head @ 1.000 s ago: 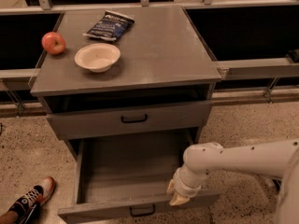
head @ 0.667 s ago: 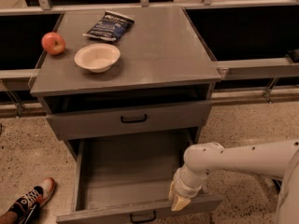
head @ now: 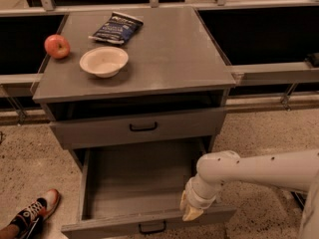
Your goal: Open middle drawer
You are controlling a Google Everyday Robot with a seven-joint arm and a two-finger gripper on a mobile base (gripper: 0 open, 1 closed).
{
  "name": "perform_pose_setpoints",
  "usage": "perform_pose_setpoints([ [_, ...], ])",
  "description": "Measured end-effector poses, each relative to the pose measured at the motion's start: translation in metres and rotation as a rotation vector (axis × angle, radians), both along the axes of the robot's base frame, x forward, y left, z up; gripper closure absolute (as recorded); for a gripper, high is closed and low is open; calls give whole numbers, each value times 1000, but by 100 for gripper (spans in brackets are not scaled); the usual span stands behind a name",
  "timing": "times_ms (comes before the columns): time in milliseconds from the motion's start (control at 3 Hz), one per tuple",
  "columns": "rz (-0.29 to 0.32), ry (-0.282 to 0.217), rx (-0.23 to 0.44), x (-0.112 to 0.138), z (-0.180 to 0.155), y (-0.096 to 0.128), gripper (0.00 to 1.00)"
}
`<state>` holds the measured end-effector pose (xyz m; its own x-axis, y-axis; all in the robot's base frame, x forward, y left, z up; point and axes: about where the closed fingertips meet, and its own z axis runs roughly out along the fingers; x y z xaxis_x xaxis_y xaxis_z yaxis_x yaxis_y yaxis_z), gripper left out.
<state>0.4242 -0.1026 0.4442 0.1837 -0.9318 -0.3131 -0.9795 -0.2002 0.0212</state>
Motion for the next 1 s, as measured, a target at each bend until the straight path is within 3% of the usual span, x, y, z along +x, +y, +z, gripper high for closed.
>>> perform_pose_setpoints([
  [333, -11, -41, 1, -2, 22, -3, 15],
  [667, -40, -164, 42, -17, 97, -12, 0],
  [1000, -92, -291, 117, -16, 172, -28, 0],
])
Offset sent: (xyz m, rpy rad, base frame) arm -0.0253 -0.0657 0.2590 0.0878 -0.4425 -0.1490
